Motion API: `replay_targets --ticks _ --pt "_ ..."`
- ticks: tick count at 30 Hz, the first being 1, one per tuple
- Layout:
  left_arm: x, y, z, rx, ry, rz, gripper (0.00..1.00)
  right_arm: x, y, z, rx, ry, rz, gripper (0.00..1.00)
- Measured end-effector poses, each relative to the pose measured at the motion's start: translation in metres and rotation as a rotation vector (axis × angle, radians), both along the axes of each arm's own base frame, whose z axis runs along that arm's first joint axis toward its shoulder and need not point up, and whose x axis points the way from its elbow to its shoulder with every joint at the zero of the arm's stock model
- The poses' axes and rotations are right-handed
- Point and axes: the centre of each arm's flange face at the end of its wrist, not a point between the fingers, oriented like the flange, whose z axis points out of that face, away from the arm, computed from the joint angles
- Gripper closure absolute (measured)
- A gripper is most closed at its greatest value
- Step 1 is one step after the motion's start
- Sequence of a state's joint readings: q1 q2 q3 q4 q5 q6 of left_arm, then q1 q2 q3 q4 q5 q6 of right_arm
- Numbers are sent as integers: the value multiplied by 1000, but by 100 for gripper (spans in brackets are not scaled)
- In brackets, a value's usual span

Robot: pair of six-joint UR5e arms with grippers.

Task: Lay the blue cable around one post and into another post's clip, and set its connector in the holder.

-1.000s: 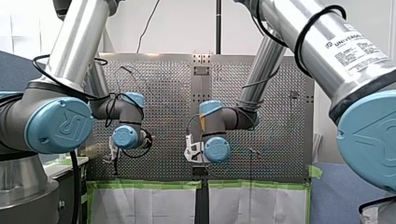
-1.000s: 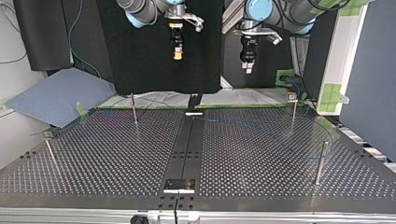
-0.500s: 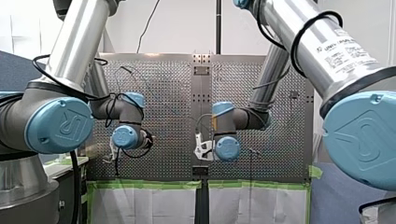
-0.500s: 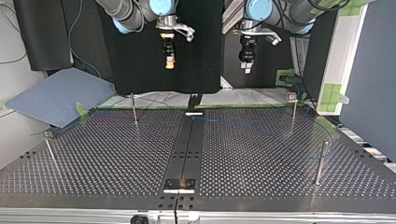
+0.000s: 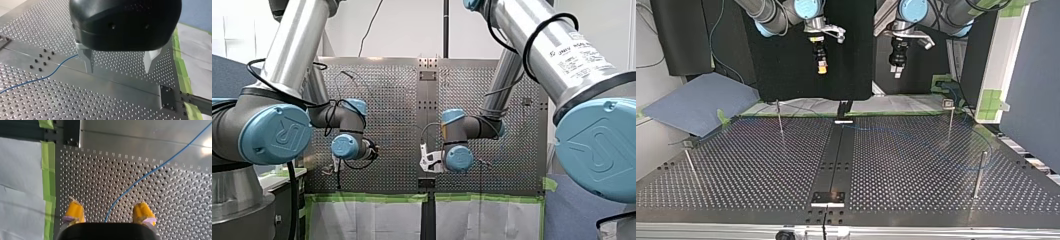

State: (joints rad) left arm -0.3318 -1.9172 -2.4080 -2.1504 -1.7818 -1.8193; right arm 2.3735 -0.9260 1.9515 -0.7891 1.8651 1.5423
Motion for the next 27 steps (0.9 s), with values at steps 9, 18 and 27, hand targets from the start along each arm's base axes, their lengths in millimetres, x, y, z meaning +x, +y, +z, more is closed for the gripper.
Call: replay_targets --ticks 9,18,27 --pt "-1 -2 0 -2 4 -14 0 1 4 -1 12 15 18 0" --pt "-2 -2 -1 -2 5 -15 0 2 4 -1 11 12 23 0" --pt "-2 -2 -1 -2 5 -15 0 2 4 -1 11 12 24 0"
